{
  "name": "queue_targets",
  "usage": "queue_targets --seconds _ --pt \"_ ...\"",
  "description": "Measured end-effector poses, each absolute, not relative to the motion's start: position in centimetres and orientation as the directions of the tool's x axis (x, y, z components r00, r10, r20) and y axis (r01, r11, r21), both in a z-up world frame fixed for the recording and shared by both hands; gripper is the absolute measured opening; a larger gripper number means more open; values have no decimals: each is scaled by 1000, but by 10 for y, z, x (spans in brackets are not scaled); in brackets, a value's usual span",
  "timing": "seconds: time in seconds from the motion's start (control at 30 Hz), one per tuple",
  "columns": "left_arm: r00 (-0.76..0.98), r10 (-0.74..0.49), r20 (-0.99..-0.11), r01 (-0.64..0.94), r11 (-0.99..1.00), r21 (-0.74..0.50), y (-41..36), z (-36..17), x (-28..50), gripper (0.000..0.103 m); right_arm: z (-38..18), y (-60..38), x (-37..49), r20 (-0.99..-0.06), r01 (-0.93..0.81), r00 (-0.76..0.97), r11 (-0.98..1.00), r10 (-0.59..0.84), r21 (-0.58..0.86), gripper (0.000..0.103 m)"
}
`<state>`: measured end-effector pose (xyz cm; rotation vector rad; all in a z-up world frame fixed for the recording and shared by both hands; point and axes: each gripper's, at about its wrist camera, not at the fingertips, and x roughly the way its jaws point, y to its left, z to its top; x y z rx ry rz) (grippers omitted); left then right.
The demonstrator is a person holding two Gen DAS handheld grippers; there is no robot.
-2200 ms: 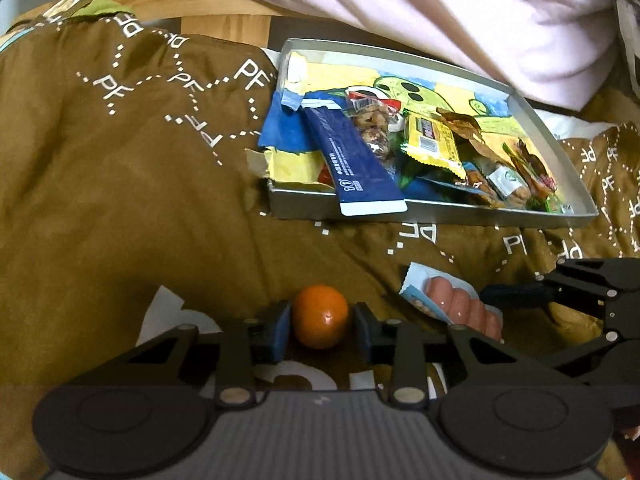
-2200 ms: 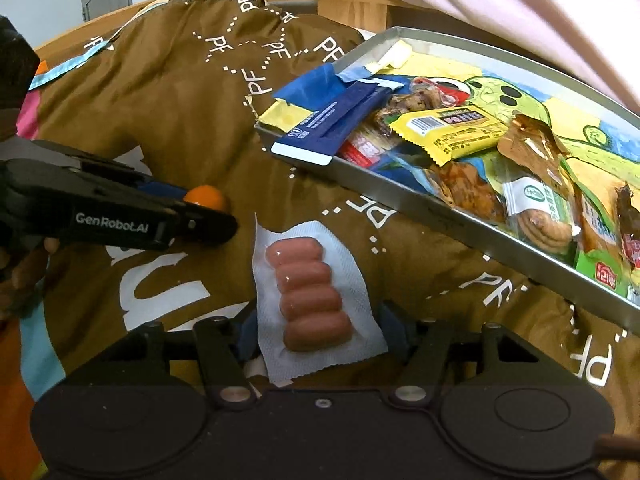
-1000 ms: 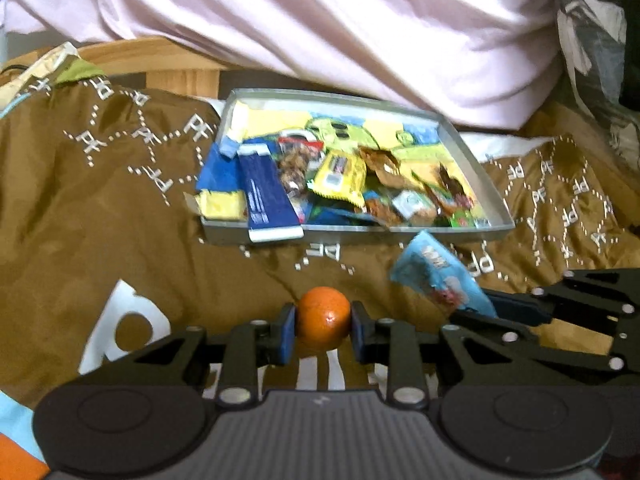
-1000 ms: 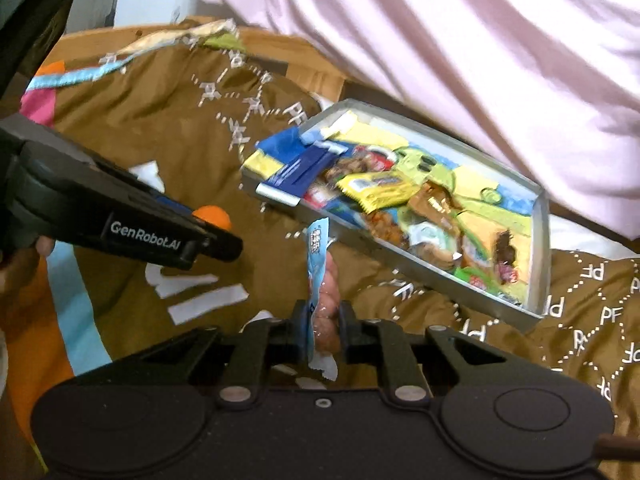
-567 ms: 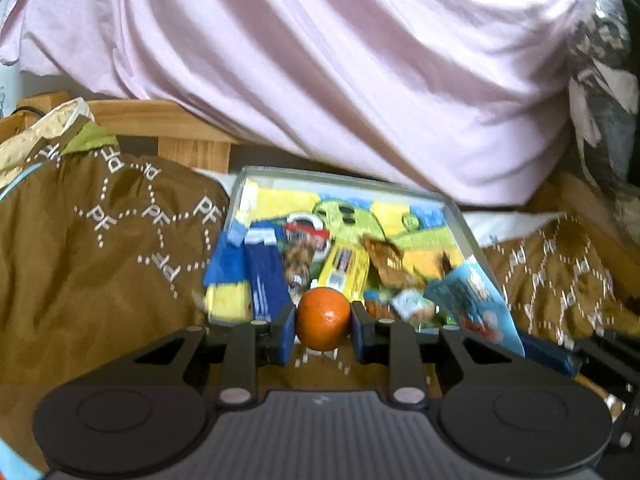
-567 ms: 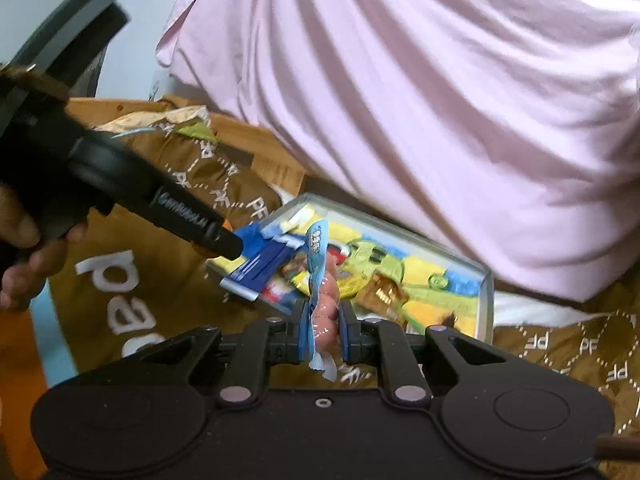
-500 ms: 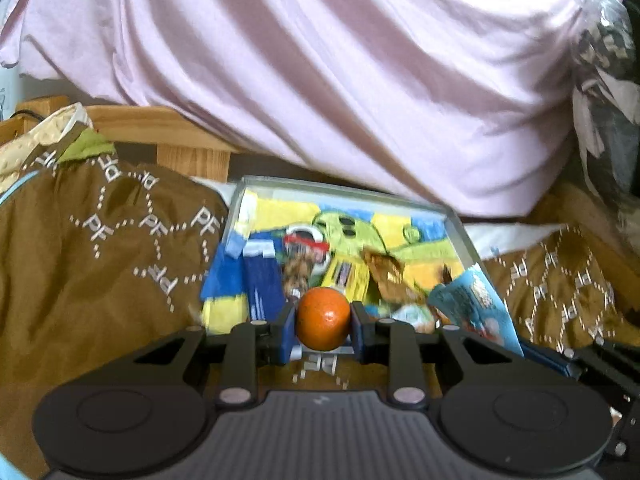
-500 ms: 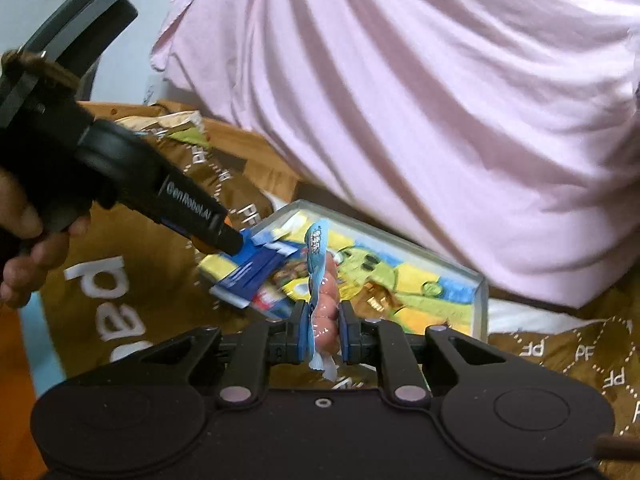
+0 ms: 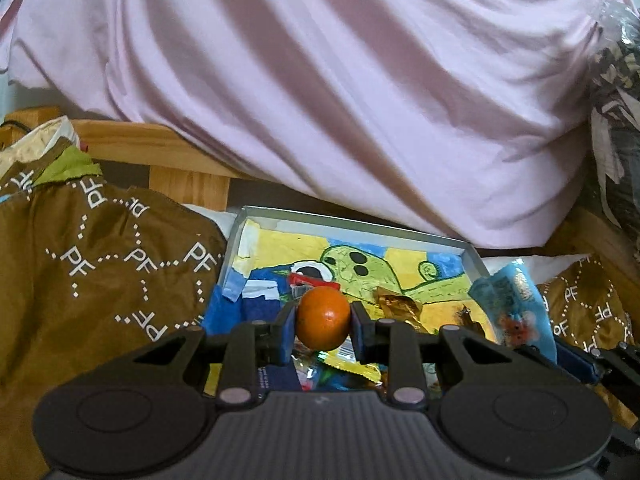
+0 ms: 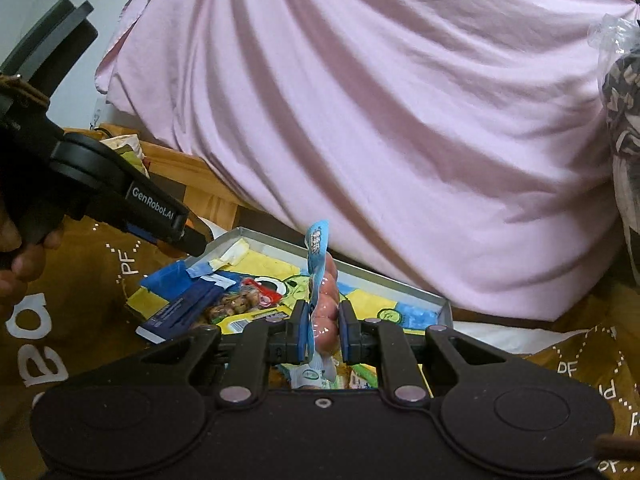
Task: Organize snacks
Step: 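Carry both held snacks over the tray and lower them inside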
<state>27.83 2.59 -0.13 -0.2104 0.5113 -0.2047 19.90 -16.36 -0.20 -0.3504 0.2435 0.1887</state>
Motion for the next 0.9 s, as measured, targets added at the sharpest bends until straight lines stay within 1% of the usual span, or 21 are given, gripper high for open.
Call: queue_targets --seconds 0.47,0.6,0.77,0.87,0.9 --pt "866 -246 -436 143 956 -256 25 -13 309 31 -17 -159 224 -245 -214 961 914 133 -344 16" --pt "869 -256 -424 173 959 -224 13 -19 317 31 -23 -153 237 -267 -233 952 918 149 -320 16" --pt "851 -278 -446 188 953 -236 9 -33 325 31 -29 -149 255 -292 -235 945 929 150 -286 16" --pt "838 -286 -465 186 951 -249 9 -43 330 31 -34 -148 265 -316 -233 938 937 145 -262 11" --pt "834 -288 -472 185 950 -252 10 -46 331 31 -37 -147 268 -328 -235 934 935 143 -264 11"
